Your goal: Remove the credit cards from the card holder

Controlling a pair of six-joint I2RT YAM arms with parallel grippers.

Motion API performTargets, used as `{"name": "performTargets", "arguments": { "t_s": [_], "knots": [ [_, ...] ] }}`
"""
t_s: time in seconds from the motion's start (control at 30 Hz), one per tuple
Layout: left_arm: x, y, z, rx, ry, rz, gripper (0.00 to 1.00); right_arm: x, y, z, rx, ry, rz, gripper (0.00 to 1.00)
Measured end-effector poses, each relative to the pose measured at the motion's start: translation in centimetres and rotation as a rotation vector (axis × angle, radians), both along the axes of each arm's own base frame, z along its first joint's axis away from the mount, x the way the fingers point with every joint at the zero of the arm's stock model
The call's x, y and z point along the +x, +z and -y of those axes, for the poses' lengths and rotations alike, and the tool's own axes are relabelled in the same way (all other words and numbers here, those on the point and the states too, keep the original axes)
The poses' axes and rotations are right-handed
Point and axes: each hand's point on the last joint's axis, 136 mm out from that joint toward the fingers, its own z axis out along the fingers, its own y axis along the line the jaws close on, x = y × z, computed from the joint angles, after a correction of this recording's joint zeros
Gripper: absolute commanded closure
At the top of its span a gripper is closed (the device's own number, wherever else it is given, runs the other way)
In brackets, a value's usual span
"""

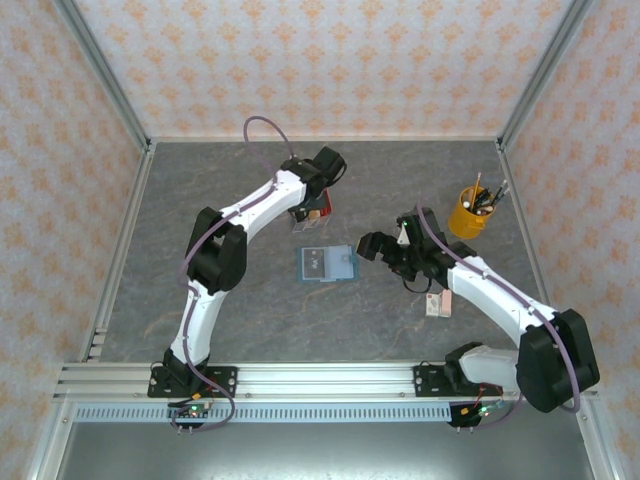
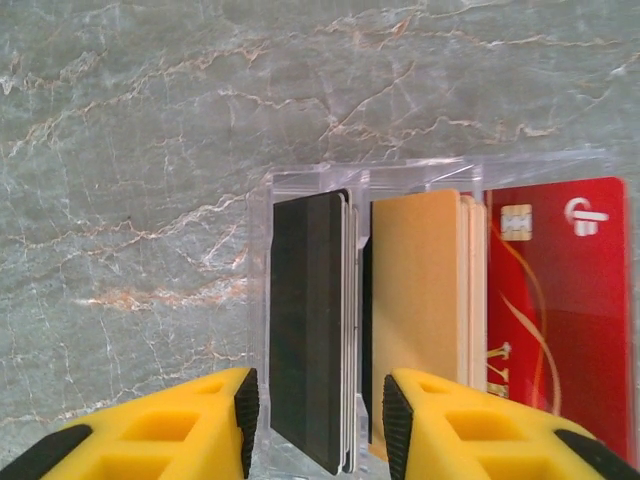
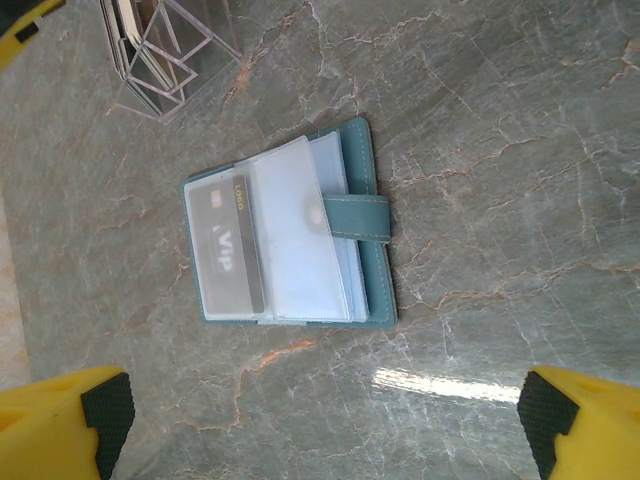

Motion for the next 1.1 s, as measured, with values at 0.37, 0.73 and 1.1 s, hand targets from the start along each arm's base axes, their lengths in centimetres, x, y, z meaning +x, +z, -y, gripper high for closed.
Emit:
{"name": "performTargets", "arguments": {
  "t_s": [0.37,0.73,1.1],
  "knots": [
    [-5.3,4.7,-1.4,-0.117,-0.053,0.03,0.17,0.2,-0.5,0.1,-0.093,0.0,-0.015,0.04],
    [-13.9,3.8,-9.5,-0.142,0.031,0.035,0.0,0.6,-2.4,-8.0,-0.37,0.199,0.006,0.15],
    [-17.3,0.1,-13.2,-0.233,0.132,-0.011,0.0,2.9,-6.7,-11.2,-0.544,0.304,-0.061,0.19]
  ]
}}
